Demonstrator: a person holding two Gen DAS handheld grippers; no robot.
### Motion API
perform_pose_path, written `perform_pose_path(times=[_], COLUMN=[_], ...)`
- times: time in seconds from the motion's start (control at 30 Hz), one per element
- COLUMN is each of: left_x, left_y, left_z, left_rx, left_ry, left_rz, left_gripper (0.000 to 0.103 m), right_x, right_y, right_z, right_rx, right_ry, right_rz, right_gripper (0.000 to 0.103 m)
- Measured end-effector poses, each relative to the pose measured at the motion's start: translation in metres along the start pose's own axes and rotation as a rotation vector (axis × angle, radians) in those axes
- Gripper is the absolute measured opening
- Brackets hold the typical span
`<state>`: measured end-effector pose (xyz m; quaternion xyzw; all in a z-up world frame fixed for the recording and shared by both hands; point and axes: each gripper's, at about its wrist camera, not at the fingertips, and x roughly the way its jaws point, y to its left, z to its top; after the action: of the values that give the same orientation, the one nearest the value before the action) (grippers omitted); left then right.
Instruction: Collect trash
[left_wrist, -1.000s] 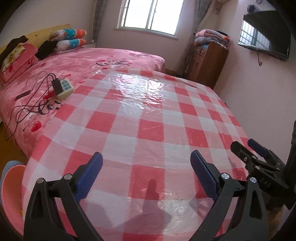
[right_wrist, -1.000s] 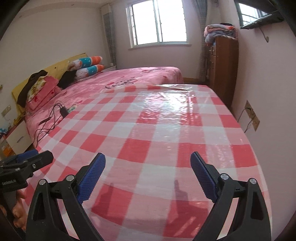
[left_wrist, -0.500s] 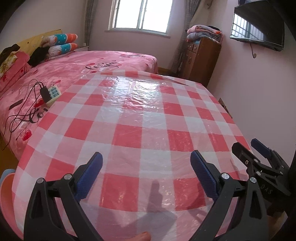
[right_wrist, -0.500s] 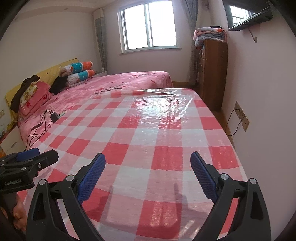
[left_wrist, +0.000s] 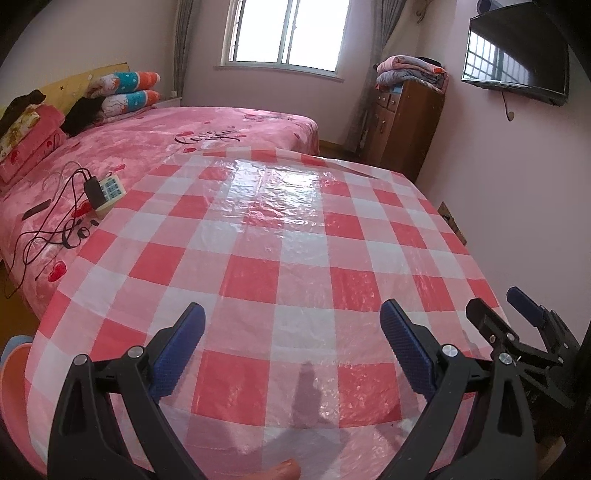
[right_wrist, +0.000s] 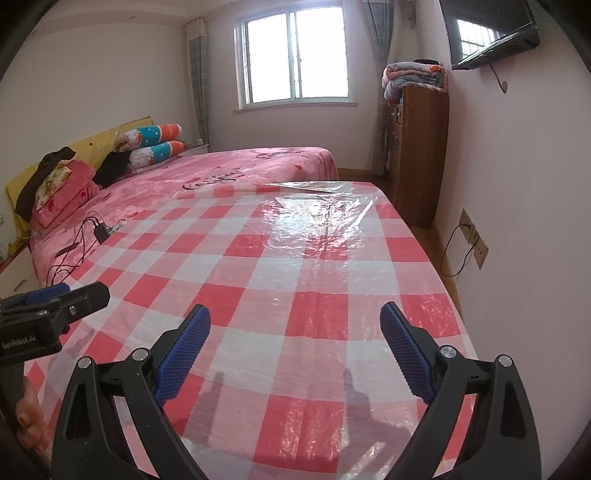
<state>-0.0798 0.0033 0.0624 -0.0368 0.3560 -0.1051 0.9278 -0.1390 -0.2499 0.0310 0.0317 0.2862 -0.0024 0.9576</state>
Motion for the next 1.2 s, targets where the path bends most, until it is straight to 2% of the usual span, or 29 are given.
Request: perform_pose_path(times=[0.2,1.0,1.2], left_x=[-0.003,0.002,0.023], left_y=[0.001,0.010,0.012], left_z=[0.001,0.001,0.000], left_rx=[-0.009,-0.026,-0.012], left_ry=[-0.016,-0.036,0.016], left_rz=[0.020,0.013,0.029], left_gripper=[0.099,0.099,0.099], right_x=[0.000,0.010,0.025], right_y=[0.001,0.009,0.008], right_z=[-0.001,-0.004,-0.003], right_rx=[-0.009,-0.021,-0.002], right_ry=[-0.002,0.032,0.091], right_rz=[-0.003,0.004,0.014], right_gripper=[0.092,0.092,0.092])
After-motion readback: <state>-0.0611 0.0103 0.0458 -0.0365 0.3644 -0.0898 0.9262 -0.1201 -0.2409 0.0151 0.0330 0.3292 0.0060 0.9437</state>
